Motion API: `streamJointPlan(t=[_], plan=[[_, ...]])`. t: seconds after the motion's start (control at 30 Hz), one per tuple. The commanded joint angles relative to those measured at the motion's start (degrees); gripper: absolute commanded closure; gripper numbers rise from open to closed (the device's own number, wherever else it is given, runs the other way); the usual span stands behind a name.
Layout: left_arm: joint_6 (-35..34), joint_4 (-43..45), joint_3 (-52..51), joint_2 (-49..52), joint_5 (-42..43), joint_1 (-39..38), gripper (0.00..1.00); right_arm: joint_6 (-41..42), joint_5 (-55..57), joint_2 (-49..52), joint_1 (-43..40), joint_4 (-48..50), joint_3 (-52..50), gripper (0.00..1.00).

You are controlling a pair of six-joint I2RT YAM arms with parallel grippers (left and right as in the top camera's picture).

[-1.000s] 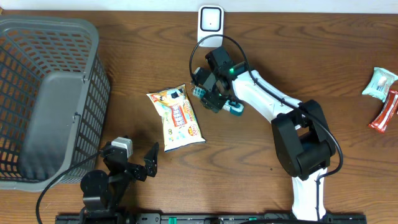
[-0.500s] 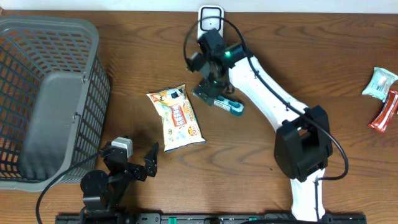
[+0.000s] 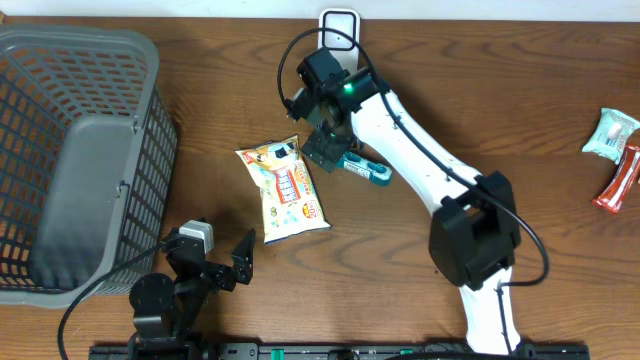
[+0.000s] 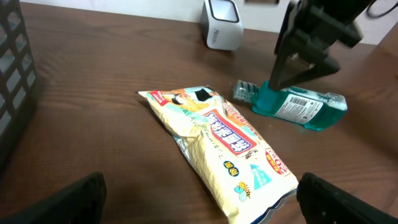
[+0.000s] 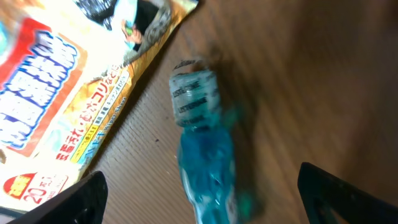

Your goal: Scan the item barcode

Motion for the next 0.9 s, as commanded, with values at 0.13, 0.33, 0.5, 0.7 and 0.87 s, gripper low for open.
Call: streamJointPlan(t=[0.13,0.33,0.5,0.7,0.87], plan=[[0.9,-1.0,-0.8,-0.1,-0.1,0.1,0.02,-0.2,1.6,7.1,-0.4,0.3,0.4,0.20],[0.9,-1.0,-0.8,-0.1,-0.1,0.1,0.02,-0.3,3.3,10.4,-0.4,1.6,0.4,0.27],[0.9,-1.0,-0.8,-0.1,-0.1,0.1,0.02,-0.3,3.3,12.2,-1.2,3.1,0.4,0.42],[0.9,-1.0,-0.8,-0.1,-0.1,0.1,0.02,0.2,3.3,14.0,-1.2,3.5,0.4,0.66],[0.9,-1.0,-0.8,-0.1,-0.1,0.1,0.02,4.8,2.4,13.9,-1.2,1.0,3.0,0.89]])
